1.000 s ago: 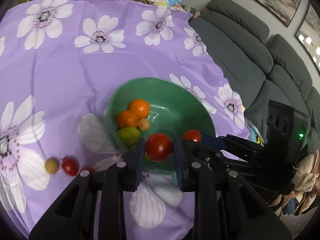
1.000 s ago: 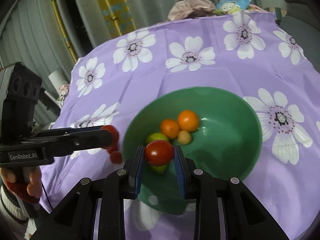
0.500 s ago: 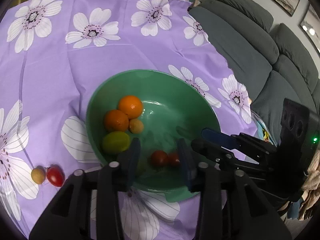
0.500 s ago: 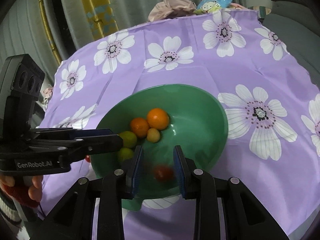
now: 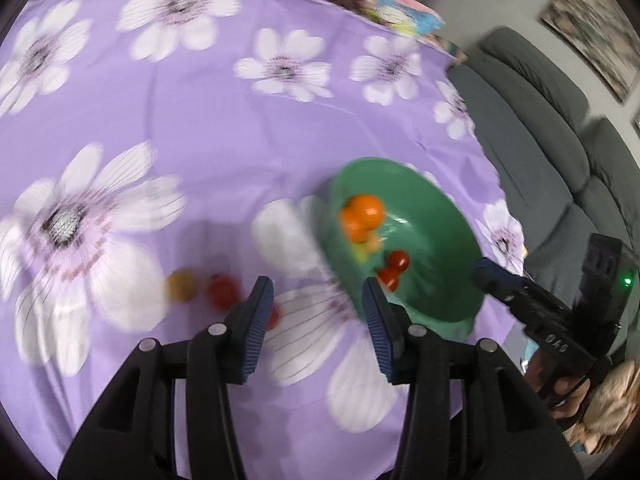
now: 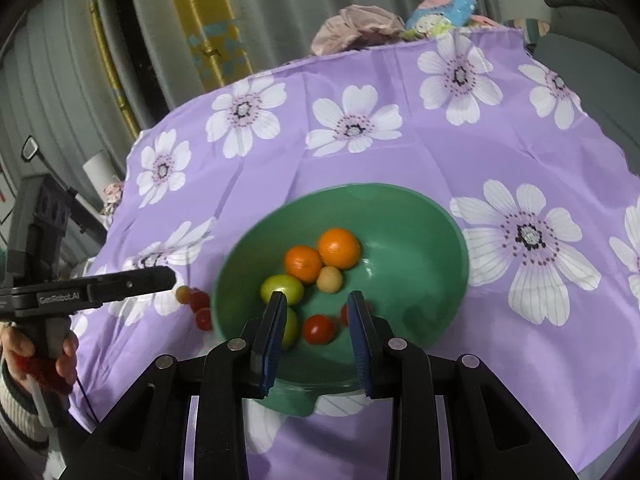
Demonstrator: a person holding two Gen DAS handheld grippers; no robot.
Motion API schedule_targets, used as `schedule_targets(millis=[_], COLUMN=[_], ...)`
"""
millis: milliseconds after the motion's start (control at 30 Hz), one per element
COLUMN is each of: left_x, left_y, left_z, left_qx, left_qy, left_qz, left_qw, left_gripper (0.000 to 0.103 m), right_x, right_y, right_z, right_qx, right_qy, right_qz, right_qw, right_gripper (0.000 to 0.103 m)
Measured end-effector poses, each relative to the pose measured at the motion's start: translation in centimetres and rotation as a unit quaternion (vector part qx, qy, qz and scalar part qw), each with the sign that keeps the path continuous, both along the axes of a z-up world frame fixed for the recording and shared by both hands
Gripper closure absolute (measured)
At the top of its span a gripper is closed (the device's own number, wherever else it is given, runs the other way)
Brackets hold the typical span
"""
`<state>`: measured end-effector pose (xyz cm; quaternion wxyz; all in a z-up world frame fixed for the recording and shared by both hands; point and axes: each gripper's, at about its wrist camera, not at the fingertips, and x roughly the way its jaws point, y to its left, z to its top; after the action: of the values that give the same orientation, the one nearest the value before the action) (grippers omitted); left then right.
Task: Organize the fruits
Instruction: 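Lower the red tomato into the bowl and open the left tool, then withdraw the left tool toward the red cherry tomatoes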
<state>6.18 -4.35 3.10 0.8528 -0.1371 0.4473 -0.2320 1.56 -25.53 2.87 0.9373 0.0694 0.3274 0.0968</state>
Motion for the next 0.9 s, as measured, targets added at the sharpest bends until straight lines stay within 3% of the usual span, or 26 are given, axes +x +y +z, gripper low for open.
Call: schedule_targets(millis=[233,367,567,900], left_x=[-1.6,-1.9,-1.9,-0.4], left_y=[3.9,4.7,5.2,4.9], left_z=[-2.7,-3.8,-4.5,-4.8], left_qx=[-0.008,-0.005,-0.023,-0.025], left_qy=[0.041,0.061,0.068,0.066], left_qz=[0.043,0.051,0.046,0.031], left_qw=[0.9982,0.9968,0.9963,0.9970], left_gripper=[0.058,0.058,0.058,0.059], right_x=[-0.5,-0.8,-0.3,1.8], right_y=[4.0,7.3,11.3,13.3], right_z=[0.8,0.5,-2.0,-5.2], right_qx=[-0.019,-0.038,-0.064,-0.102], right_qy=[-0.009,-0.002,0.044,0.102], right_qz=[0.070,0.123,0.177,0.174], right_qw=[0.997,0.992,0.981,0.974], right_gripper=[0.072,0.065,0.065,0.065])
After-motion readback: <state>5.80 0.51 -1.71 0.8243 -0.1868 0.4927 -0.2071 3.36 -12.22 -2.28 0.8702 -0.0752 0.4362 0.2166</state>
